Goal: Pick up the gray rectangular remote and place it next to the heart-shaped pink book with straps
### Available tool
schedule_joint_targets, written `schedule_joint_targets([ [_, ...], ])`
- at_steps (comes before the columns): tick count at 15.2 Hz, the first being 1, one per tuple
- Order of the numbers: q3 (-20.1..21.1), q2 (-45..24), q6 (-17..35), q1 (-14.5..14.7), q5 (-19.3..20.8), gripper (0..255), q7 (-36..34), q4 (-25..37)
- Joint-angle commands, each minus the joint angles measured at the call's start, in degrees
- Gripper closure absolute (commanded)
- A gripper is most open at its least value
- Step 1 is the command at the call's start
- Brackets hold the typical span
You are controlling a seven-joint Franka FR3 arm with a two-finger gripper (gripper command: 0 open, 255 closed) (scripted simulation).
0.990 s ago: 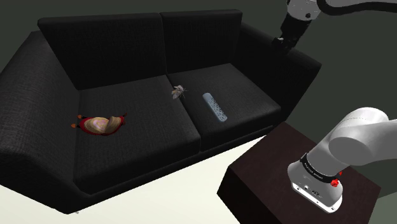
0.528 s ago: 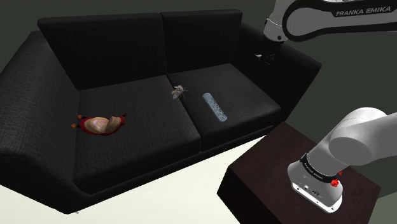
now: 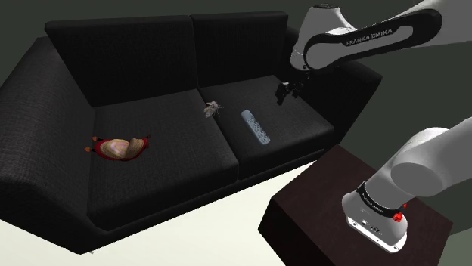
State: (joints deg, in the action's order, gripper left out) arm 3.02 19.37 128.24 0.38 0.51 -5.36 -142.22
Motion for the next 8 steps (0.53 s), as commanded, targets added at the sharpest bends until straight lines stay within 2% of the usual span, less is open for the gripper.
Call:
schedule_joint_targets([
  [1,0.22,-4.47,3.61,0.05,-0.15,0,-0.46,0.69],
  [8,0.73,-20.21,13.9,0.24,-0.34,0,-1.75,5.31],
])
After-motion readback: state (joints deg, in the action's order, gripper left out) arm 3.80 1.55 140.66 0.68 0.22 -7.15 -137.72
